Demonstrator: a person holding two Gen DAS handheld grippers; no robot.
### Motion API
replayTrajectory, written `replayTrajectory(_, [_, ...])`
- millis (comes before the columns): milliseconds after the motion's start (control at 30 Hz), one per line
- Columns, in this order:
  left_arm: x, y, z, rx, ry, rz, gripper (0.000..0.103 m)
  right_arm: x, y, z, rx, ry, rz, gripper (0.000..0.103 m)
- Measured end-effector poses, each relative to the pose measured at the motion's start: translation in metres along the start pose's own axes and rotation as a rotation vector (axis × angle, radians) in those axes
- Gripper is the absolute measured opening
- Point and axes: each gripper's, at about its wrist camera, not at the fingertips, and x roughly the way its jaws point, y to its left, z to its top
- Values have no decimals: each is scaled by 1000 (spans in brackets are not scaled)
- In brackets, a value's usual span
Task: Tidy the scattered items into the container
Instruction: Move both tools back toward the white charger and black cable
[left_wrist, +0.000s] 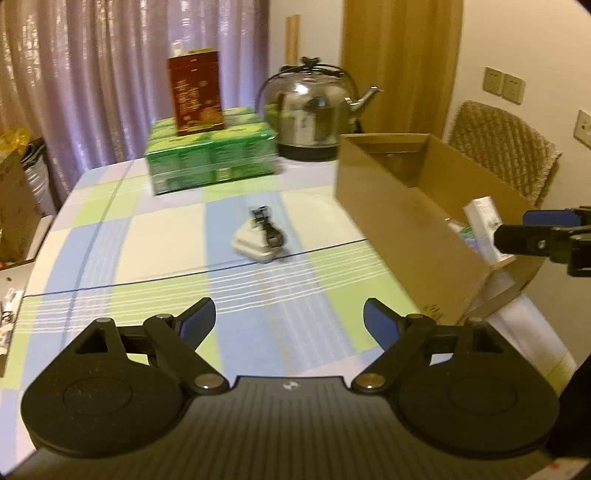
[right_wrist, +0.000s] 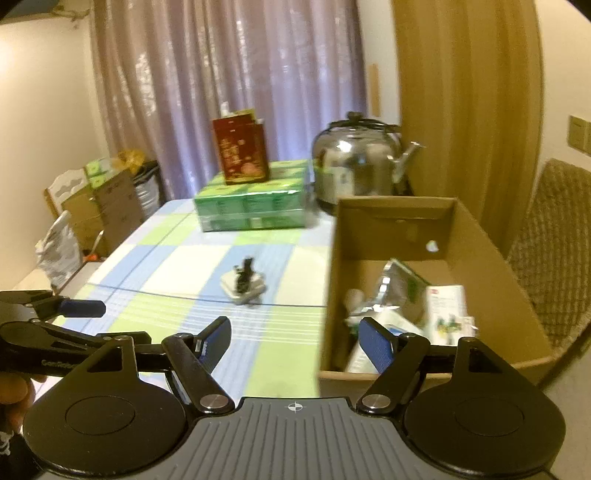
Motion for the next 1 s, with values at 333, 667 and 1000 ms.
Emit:
replayTrajectory(333, [16, 59, -16, -10, 43, 64, 88, 53, 50, 5, -100, 37, 72, 75])
replayTrajectory(667, [74, 107, -17, -35, 78, 50, 88, 148, 70, 6, -176, 113, 80, 76])
replayTrajectory(1000, [128, 122, 7, -4, 71, 2, 88, 228, 62, 10, -203, 162, 58, 76])
